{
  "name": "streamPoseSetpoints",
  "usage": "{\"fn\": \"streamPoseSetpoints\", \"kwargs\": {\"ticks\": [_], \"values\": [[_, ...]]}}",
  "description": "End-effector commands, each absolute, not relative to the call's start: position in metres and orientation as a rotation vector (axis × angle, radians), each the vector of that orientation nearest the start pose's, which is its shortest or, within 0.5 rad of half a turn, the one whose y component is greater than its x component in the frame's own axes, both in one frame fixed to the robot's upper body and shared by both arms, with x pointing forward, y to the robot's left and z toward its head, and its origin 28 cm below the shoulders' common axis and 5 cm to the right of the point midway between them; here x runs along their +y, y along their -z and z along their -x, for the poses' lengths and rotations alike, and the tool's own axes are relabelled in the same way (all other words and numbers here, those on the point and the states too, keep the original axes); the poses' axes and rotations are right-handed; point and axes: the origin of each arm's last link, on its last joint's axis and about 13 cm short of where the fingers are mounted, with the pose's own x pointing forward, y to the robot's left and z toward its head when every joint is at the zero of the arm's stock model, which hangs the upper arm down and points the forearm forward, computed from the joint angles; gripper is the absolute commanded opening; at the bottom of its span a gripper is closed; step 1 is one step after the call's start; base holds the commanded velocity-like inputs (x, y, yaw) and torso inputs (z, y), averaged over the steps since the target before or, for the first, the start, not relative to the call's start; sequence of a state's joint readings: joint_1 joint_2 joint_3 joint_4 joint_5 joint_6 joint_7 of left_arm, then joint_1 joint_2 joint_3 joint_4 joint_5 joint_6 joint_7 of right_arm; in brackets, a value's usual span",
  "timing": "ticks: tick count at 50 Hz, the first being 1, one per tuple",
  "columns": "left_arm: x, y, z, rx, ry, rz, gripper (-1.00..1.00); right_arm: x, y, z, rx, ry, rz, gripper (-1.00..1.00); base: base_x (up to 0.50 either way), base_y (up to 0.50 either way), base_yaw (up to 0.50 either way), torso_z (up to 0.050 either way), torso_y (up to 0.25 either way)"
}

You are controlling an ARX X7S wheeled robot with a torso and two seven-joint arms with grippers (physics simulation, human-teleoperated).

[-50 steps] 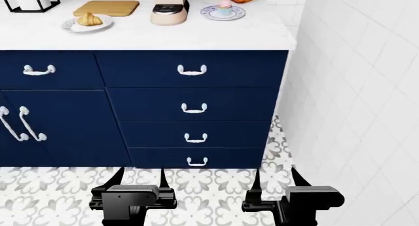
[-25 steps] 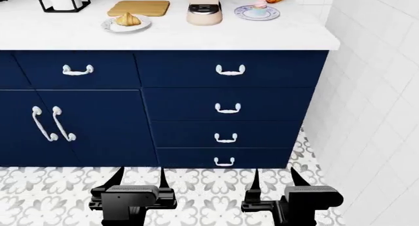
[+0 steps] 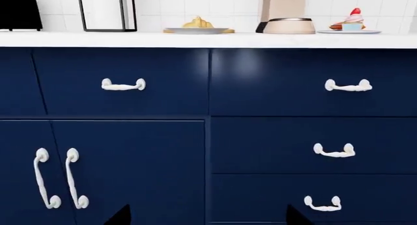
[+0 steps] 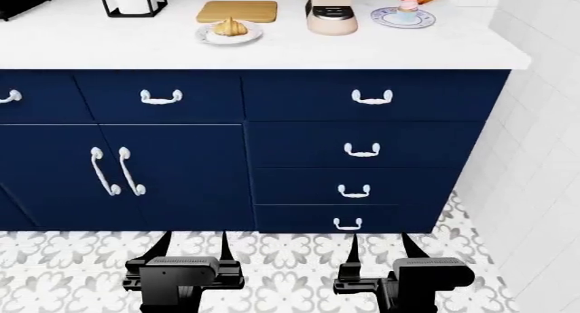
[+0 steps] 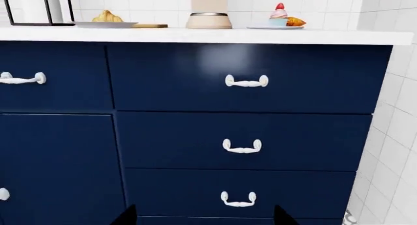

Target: From the different types of pastries on the counter, select a croissant and place it on the cutting board. Then retrieve a jar of jam from the cabinet and place it alongside the croissant on the cutting board.

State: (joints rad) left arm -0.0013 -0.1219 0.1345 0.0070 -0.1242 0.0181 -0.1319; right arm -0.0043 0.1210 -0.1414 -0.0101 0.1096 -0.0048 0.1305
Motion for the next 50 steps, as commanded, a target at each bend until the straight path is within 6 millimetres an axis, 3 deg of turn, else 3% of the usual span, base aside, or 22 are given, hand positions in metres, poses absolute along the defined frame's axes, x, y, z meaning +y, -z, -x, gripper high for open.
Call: {"fn": "streamPoseSetpoints", "kwargs": {"ticks": [1,23,28,33,38,45,50], "values": [[0.207,-0.015,-0.209,-0.009,0.003,0.005,1.00,-0.097,-0.013,-0.207,0.005,-0.011,0.011,1.00,0.00,0.50,0.00,0.000,0.000],[0.207,-0.018,-0.210,-0.001,0.002,0.003,1.00,-0.098,-0.015,-0.207,0.008,-0.016,0.008,1.00,0.00,0.45,0.00,0.000,0.000],[0.208,-0.037,-0.216,-0.025,0.014,0.012,1.00,-0.101,-0.026,-0.210,0.034,-0.031,0.010,1.00,0.00,0.00,0.00,0.000,0.000],[0.212,-0.077,-0.225,-0.055,0.079,0.044,1.00,-0.114,-0.061,-0.205,0.005,-0.062,-0.006,1.00,0.00,0.00,0.00,0.000,0.000],[0.220,-0.127,-0.234,-0.090,0.136,0.066,1.00,-0.122,-0.119,-0.207,-0.060,-0.131,0.009,1.00,0.00,0.00,0.00,0.000,0.000],[0.232,-0.189,-0.254,-0.140,0.181,0.040,1.00,-0.122,-0.201,-0.237,-0.142,-0.212,-0.009,1.00,0.00,0.00,0.00,0.000,0.000],[0.232,-0.217,-0.277,-0.194,0.197,0.020,1.00,-0.120,-0.234,-0.259,-0.196,-0.256,0.019,1.00,0.00,0.00,0.00,0.000,0.000]]}}
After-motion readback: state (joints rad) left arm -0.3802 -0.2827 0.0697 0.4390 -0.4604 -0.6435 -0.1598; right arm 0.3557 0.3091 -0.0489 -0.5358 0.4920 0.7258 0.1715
